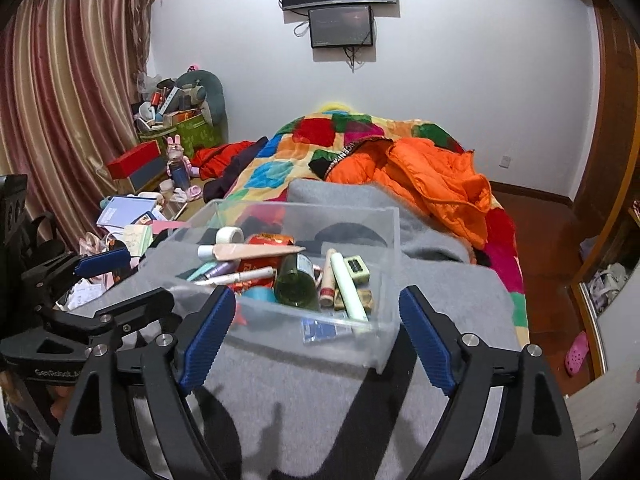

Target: Organize objects

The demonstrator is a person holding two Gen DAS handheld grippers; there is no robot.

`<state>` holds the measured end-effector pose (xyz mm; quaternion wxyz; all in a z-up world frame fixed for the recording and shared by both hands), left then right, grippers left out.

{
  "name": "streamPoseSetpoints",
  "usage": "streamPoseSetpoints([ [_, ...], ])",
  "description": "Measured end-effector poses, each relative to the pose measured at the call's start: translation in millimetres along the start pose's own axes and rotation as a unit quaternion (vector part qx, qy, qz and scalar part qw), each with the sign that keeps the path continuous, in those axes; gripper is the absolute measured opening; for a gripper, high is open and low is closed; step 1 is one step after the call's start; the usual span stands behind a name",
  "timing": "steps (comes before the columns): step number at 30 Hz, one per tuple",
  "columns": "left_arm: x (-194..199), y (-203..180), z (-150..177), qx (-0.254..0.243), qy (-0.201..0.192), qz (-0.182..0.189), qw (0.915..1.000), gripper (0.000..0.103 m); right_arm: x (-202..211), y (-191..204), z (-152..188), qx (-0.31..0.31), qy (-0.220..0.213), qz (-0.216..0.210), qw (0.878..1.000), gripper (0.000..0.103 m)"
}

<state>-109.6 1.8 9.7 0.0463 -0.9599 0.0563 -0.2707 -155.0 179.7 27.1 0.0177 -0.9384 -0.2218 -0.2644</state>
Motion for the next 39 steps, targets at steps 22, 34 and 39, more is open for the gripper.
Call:
streamPoseSetpoints([
  [22, 2.8, -2.6, 20.6, 0.018, 0.014, 0.004, 0.9997, 0.096, 5.0, -3.5, 24.4, -0.031, 0.018, -0.002, 0.999, 0.082],
  [34, 2.8, -1.4, 22.7, 0.022, 0.015, 0.004, 0.9997, 0.096, 4.5, -4.8, 24.3, -0.032, 0.019, -0.004, 0.999, 0.082],
  [39, 3.0, -1.4, 22.4, 0.021, 0.015, 0.004, 0.9997, 0.096, 5.1, -4.4, 24.8, -0.032, 0.019, -0.005, 0.999, 0.082],
])
Point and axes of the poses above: each gripper's, at about its wrist camera, not at the fingertips, and x roughly against the way its jaws point, y to its left, z to its underside, the point moved 1 cm from there along -x, roughly the way its jaws point, and after that the axes turned 8 degrees about -y, right-handed, at the moved point
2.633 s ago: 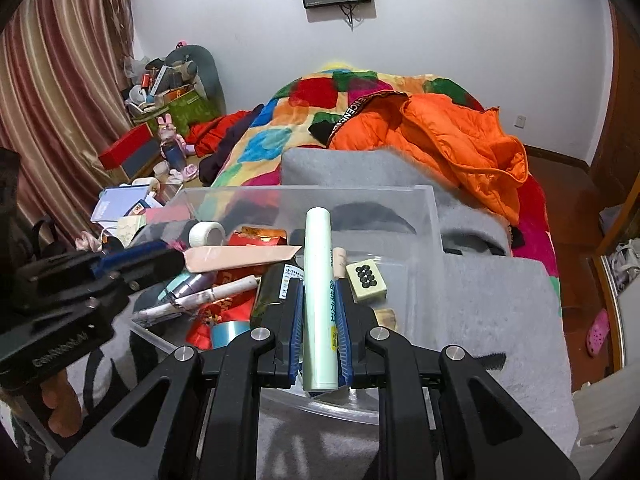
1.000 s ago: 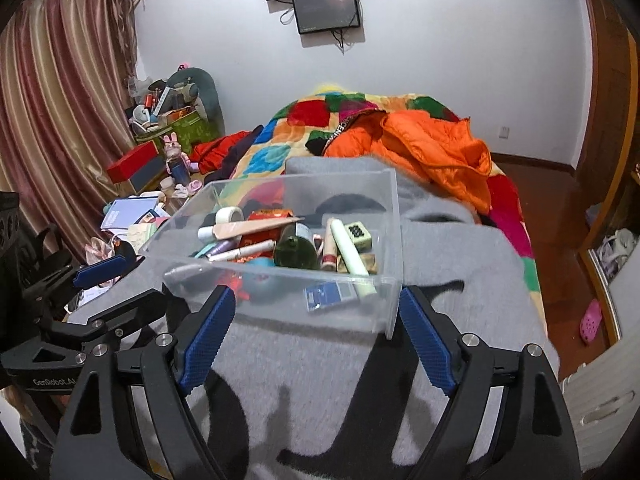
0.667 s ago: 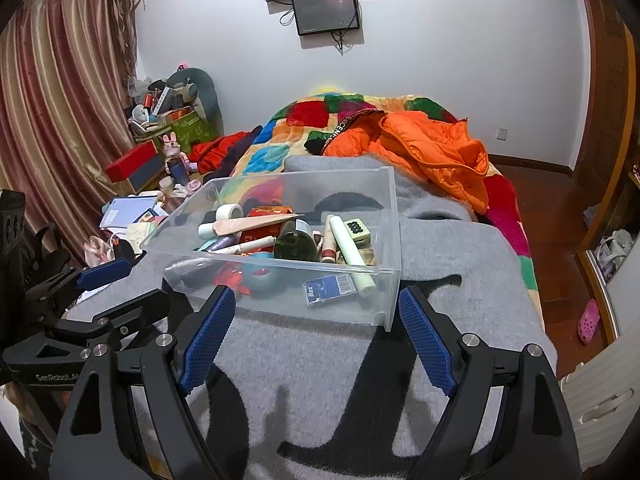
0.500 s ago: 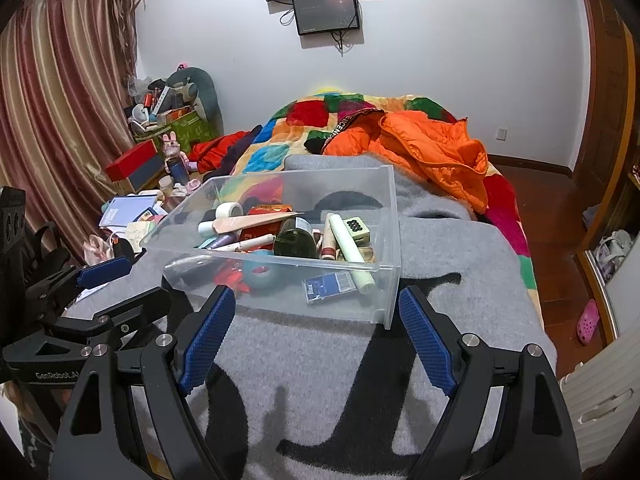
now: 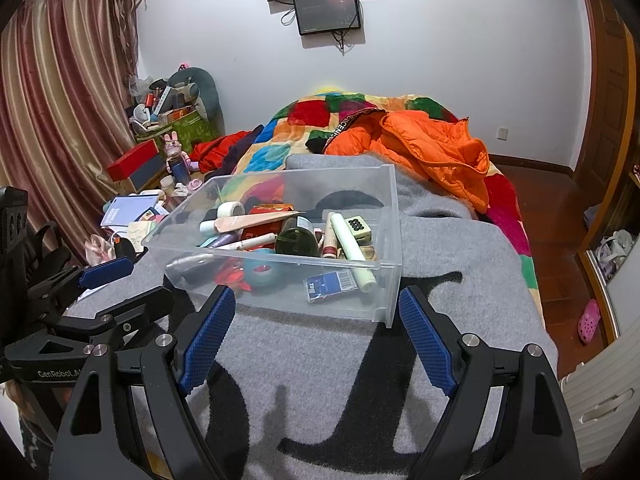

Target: Organize objects

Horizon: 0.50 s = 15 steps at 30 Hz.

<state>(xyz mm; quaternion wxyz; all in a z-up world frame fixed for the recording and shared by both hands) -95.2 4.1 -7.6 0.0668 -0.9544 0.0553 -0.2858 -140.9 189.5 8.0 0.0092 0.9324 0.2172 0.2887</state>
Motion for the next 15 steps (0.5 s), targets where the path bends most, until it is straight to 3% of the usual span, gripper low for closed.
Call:
streamPoseSetpoints([
  [15, 5.7, -3.2, -2.6, -0.006, -0.009, -0.008, 0.9999, 0.096, 0.0, -0.4, 0.4, 0.000, -0.001, 0.000, 1.000, 0.082],
])
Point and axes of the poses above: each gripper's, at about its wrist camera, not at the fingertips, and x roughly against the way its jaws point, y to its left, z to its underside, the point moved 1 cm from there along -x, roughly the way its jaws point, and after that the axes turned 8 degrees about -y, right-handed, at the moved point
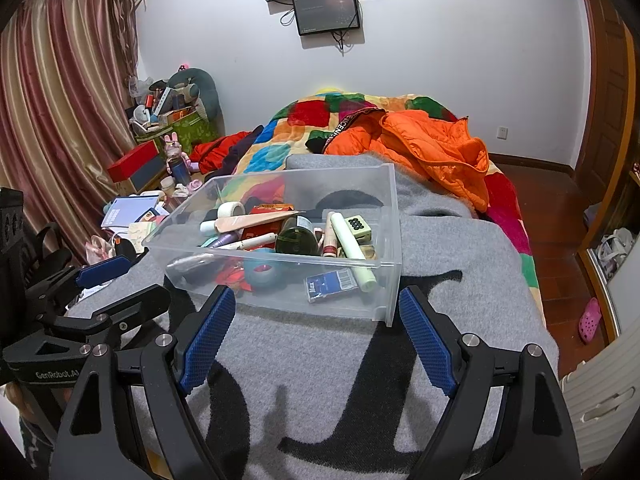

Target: Organize objects

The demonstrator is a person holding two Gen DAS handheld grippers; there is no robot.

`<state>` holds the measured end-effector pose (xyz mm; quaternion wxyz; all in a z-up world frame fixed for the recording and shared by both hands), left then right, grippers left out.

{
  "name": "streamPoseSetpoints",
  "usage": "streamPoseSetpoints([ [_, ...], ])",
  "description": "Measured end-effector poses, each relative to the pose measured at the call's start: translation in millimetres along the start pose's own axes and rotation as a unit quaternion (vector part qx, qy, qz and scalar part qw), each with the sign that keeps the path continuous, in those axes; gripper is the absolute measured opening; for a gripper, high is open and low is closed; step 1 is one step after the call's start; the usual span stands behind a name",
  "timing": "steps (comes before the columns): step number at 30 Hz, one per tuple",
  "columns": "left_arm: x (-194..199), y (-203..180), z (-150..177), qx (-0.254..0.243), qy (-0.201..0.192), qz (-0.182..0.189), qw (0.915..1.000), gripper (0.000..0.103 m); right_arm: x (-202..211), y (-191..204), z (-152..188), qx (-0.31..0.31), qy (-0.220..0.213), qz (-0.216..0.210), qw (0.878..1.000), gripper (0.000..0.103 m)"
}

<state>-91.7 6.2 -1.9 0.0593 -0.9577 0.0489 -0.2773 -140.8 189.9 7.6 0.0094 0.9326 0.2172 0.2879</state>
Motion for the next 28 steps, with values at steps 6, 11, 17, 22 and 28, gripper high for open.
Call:
streamPoseSetpoints([
  [6, 1.9, -1.3, -0.3, 0.000, -0.007, 0.003, 1.0000, 0.096, 0.0, 0.1, 0.2, 0.000, 0.001, -0.001, 1.000, 0.082],
  [11, 2.6, -1.8, -0.3, -0.002, -0.007, -0.002, 1.0000, 0.096, -0.1, 0.4, 1.3, -0.002, 0.002, -0.001, 1.000, 0.082],
  [17, 2.4, -0.6, 0.8, 0.001, -0.004, 0.000, 1.0000, 0.096, 1.3, 1.3, 2.9, -0.004, 0.002, -0.001, 1.000, 0.082],
  [22, 2.5, -2.7, 1.5, -0.004, -0.005, 0.002, 1.0000, 0.096, 1.0, 0.9, 2.9, -0.004, 0.003, -0.001, 1.000, 0.082],
  [28, 5.3, -3.4, 0.9, -0.002, -0.009, 0.009, 0.9999, 0.096, 0.8, 1.0, 2.9, -0.004, 0.003, -0.001, 1.000, 0.082],
])
Point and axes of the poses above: each gripper's, at about its wrist camera, not at the fingertips, and x roughly against the way its jaws point, y to its left, z to its underside, the point moved 1 cm from there along -x, roughly the way its jaws point, and after that the axes turned 8 degrees about -y, right-handed, at the moved point
